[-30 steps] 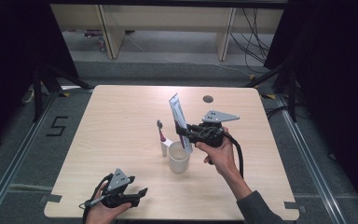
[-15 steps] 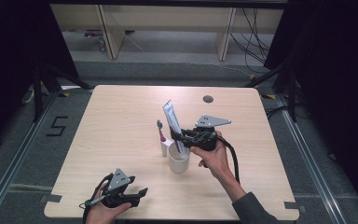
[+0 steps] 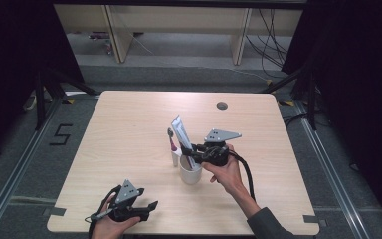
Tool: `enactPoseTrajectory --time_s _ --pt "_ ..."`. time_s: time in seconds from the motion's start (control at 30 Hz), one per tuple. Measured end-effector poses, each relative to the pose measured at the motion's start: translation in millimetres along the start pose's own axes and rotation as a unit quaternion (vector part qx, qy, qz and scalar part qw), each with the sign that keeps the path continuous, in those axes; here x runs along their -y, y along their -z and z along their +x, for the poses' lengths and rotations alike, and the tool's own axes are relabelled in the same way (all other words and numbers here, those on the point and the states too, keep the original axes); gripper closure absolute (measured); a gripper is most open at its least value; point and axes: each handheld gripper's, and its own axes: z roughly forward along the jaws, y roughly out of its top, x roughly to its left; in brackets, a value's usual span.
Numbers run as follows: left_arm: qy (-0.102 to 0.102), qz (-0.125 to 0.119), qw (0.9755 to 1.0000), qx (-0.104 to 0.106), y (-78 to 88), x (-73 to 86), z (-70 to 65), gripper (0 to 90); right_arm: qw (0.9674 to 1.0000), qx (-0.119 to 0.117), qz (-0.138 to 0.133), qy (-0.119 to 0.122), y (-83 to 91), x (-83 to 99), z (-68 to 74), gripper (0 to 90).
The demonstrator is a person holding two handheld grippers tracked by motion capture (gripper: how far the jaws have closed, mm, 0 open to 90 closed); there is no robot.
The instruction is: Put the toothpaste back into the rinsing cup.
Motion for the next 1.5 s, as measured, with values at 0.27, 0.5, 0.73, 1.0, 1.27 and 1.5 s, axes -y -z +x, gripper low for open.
enactPoseTrajectory --time_s 0.27,0.5,0.73,1.0,1.27,1.5 --pt "-0.004 0.003 1.0000 0.003 1.2 0.2 0.1 32.7 0.9994 0.010 0.014 0.030 -3.8 5.8 -1.8 75.3" --pt "0.006 -0.006 1.0000 0.003 -0.3 -0.1 -1.5 32.8 0.9985 0.018 0.031 0.042 -4.8 10.2 -1.9 75.1" --pt "-0.007 0.006 1.0000 -0.001 0.6 -0.1 0.2 33.0 0.9981 0.016 0.048 0.034 -4.9 15.0 0.0 75.1" --pt "-0.005 0.005 1.0000 -0.001 0.6 0.2 -0.5 33.0 0.9971 0.025 0.062 0.037 -4.3 18.6 0.8 75.1" --pt "-0.005 0.006 1.0000 -0.001 0.2 0.2 -0.6 33.4 0.9959 0.019 0.074 0.049 -6.9 24.5 -0.7 74.8" --pt "-0.006 0.006 1.0000 0.000 0.4 0.6 -0.9 33.4 0.9954 0.030 0.077 0.048 -5.2 24.1 1.5 73.9"
